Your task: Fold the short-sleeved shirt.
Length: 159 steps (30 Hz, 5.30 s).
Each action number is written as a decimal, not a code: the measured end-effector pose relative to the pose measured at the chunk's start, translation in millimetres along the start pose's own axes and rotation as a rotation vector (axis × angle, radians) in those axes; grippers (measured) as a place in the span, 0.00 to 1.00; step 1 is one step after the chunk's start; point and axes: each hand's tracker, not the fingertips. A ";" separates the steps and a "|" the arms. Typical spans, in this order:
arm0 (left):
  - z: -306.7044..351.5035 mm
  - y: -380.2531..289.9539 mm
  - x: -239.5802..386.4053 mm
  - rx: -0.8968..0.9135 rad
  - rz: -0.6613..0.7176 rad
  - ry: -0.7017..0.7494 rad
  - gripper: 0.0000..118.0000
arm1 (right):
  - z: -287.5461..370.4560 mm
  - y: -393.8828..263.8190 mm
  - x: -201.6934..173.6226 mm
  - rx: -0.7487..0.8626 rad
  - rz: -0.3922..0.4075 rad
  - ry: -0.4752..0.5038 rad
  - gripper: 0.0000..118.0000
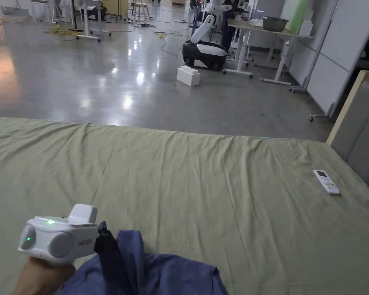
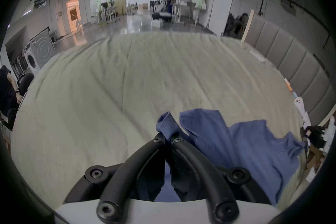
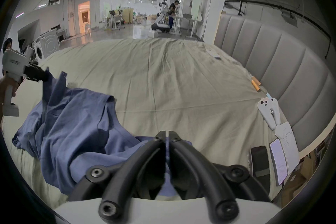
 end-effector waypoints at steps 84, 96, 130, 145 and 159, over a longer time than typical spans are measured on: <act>264.0 11.8 -161.8 0.318 0.241 0.383 0.04 | 94.3 200.0 22.5 0.317 0.023 -0.022 0.07; 241.7 -174.2 -143.8 0.084 0.319 0.341 0.04 | 62.7 13.9 17.8 0.075 0.069 -0.041 0.07; 269.4 -103.2 13.5 0.581 0.075 0.351 0.44 | 171.6 49.4 -111.1 0.651 0.087 0.055 0.22; 278.1 -108.3 19.6 0.557 0.060 0.327 0.01 | 172.5 41.0 -113.5 0.681 0.051 0.102 0.01; 244.5 -189.3 -155.2 0.056 0.320 0.386 0.06 | 132.7 31.3 -122.8 0.583 0.100 0.136 0.01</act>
